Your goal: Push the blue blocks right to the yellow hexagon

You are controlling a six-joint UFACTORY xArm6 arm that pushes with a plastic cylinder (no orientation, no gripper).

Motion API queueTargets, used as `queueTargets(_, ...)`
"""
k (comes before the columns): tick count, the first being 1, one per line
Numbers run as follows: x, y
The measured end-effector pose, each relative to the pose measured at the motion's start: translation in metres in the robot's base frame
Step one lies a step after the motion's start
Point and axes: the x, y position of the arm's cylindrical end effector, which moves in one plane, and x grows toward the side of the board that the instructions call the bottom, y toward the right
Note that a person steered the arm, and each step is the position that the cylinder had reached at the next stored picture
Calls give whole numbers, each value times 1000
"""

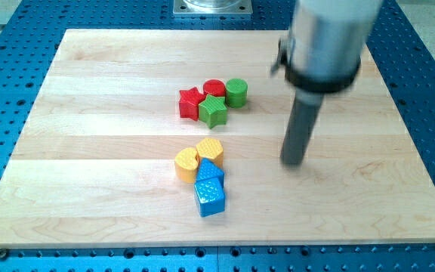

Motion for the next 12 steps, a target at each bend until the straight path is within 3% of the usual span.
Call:
queueTargets(1, 64, -41)
queueTargets(4, 60, -99)
queueTargets(5, 36, -128)
queueTargets(8, 16, -66)
queueTargets(11, 0, -42)
queueTargets(12, -24, -40)
